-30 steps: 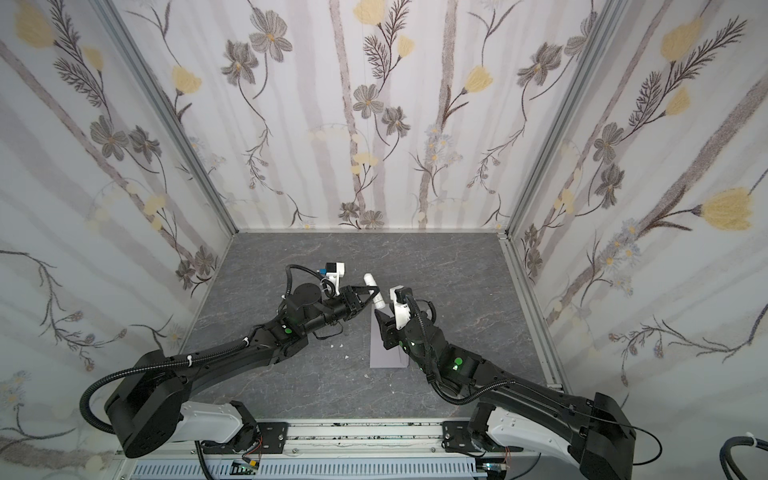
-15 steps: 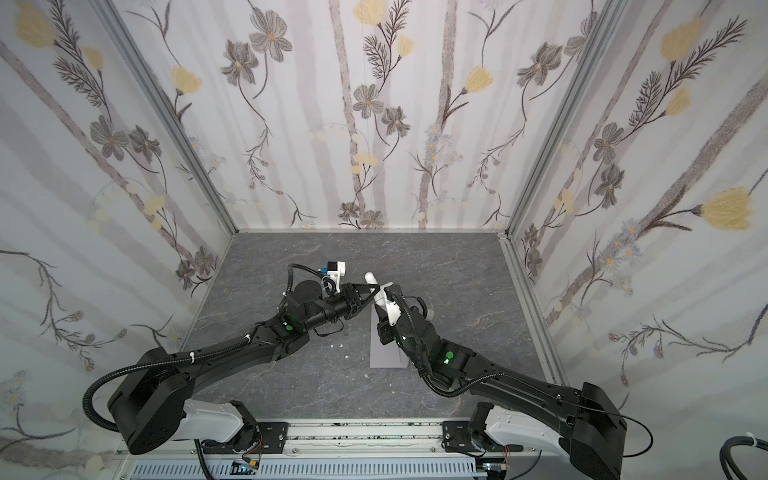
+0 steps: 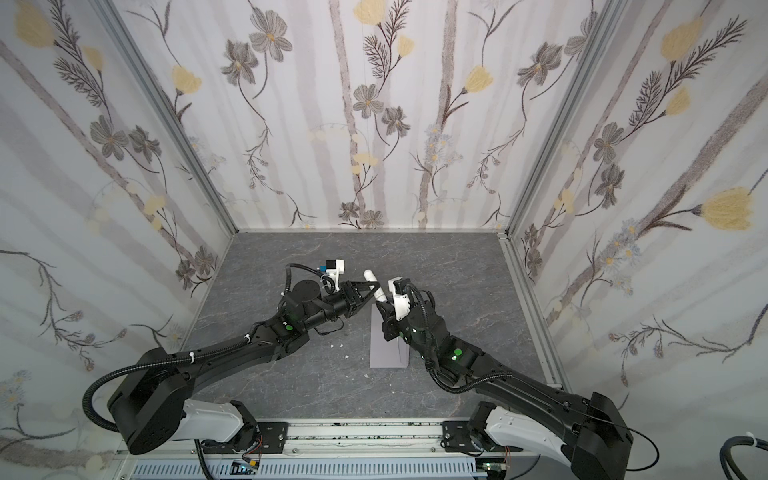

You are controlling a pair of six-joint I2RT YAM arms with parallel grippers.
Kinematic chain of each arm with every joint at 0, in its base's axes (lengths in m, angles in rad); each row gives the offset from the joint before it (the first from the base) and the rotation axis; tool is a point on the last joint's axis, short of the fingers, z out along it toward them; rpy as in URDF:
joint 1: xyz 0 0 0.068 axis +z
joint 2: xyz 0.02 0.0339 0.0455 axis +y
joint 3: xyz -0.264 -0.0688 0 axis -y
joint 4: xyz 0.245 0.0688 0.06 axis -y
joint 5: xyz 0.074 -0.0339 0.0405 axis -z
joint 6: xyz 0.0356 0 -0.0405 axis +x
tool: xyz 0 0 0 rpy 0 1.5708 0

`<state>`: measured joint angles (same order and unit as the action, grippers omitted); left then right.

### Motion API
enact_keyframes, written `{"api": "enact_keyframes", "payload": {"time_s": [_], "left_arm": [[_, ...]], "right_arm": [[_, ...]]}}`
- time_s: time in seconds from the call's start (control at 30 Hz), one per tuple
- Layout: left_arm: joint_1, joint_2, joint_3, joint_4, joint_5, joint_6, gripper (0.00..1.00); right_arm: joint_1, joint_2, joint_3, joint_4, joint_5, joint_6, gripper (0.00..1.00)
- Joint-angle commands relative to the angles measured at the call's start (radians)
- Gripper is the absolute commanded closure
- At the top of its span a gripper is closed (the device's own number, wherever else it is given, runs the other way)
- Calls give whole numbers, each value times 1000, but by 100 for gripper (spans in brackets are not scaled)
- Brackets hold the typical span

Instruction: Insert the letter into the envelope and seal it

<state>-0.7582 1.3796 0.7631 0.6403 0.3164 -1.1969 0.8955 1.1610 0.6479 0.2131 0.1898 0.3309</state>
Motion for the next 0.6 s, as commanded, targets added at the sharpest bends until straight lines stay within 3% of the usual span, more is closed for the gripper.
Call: {"api": "enact_keyframes", "payload": {"time_s": [0.0, 0.3, 0.57], "left_arm": [[-5, -2, -4, -15, 32, 13, 100], [-16, -11, -11, -13, 14, 18, 100], [-24, -18, -16, -11, 6, 19, 100]], "right_arm": [[-33, -18, -5, 162, -117, 127, 88], [-164, -2, -32, 281, -332, 403, 87], [-207, 17, -64, 391, -419, 560, 87]]}}
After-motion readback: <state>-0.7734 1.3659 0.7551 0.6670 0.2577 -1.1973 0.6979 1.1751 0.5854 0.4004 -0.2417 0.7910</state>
